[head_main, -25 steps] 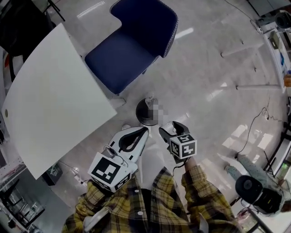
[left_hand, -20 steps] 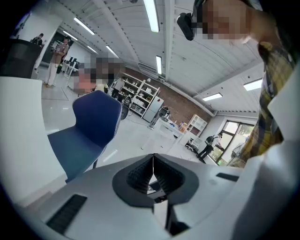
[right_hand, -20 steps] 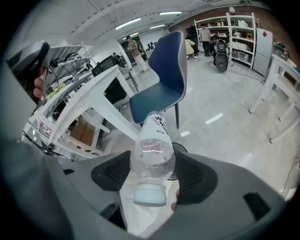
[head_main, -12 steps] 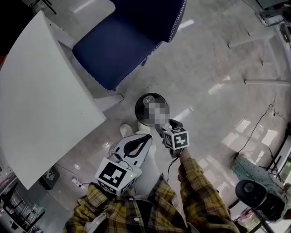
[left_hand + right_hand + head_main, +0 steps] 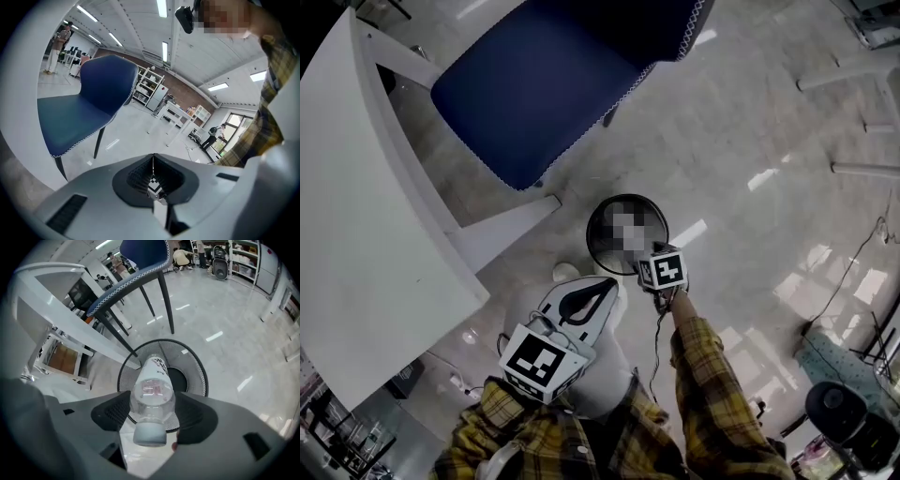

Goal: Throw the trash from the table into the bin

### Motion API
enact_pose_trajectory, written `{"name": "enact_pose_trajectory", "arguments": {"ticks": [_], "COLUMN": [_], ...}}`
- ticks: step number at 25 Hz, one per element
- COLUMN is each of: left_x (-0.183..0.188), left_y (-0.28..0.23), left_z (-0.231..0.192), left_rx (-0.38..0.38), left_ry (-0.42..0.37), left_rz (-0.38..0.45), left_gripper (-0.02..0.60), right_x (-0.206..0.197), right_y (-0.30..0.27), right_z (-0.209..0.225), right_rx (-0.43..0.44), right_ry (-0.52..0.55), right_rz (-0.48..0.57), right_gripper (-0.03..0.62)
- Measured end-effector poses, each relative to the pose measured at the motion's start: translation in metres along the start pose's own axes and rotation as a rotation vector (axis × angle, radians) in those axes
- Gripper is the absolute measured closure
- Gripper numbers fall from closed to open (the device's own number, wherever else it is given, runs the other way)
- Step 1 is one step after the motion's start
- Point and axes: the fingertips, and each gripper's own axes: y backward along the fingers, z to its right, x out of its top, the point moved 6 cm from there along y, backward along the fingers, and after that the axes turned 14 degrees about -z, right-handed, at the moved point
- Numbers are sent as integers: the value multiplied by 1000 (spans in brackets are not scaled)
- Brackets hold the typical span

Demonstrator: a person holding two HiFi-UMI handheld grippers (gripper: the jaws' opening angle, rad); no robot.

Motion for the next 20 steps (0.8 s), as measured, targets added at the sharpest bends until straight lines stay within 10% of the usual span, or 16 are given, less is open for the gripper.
{"name": "enact_pose_trajectory", "arguments": {"ticks": [20], "left_x": [2], "left_y": [-2], "left_z": [9], "left_rx": [-23], "left_ry": [31], "left_rz": [1], "left_gripper": [571], "right_x": [8], "right_y": [-5], "right_z": [11], "right_rx": [41], "right_ry": [-133], "right_rz": [23], "right_gripper": [298]}}
